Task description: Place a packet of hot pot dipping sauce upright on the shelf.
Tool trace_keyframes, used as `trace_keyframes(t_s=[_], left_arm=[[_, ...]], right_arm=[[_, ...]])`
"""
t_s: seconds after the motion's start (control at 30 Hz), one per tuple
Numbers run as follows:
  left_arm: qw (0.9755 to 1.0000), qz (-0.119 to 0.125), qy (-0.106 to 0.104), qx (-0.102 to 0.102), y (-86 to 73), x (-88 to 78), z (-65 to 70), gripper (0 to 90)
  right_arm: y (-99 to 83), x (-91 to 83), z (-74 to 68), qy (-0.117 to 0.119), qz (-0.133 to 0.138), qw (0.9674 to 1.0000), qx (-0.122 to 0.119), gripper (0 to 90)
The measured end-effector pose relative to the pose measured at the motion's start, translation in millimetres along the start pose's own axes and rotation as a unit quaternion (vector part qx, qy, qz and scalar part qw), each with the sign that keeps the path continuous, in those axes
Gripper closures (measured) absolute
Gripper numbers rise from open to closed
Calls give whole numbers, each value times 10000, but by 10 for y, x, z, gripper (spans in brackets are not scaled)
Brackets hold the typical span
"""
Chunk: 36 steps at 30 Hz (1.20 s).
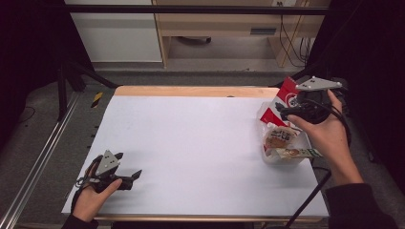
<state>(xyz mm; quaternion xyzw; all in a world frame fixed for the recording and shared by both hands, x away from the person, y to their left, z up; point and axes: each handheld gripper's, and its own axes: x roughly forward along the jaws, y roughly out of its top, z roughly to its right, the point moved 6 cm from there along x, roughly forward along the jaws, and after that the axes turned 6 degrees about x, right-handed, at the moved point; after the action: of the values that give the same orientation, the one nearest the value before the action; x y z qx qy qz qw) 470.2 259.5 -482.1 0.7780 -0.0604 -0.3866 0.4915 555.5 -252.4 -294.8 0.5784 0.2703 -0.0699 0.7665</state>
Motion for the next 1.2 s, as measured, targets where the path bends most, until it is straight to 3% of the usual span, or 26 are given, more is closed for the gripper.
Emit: trace_keyframes(t_s=[0.27, 0.37, 0.63, 1.2], left_arm=[[10000, 19, 53, -38, -7, -12, -30, 66], [10000, 18, 55, -29, -5, -11, -31, 66], [10000, 32, 58, -54, -8, -13, -40, 61], [9999, 59, 106, -79, -14, -27, -73, 56]], right_arm=[[22, -36, -537, 422, 44, 9989, -193, 88], [5, -38, -658, 532, 61, 9983, -246, 87], [-103, -38, -909, 782, 97, 9966, -232, 79], [-374, -79, -1284, 1060, 171, 9941, -170, 68]])
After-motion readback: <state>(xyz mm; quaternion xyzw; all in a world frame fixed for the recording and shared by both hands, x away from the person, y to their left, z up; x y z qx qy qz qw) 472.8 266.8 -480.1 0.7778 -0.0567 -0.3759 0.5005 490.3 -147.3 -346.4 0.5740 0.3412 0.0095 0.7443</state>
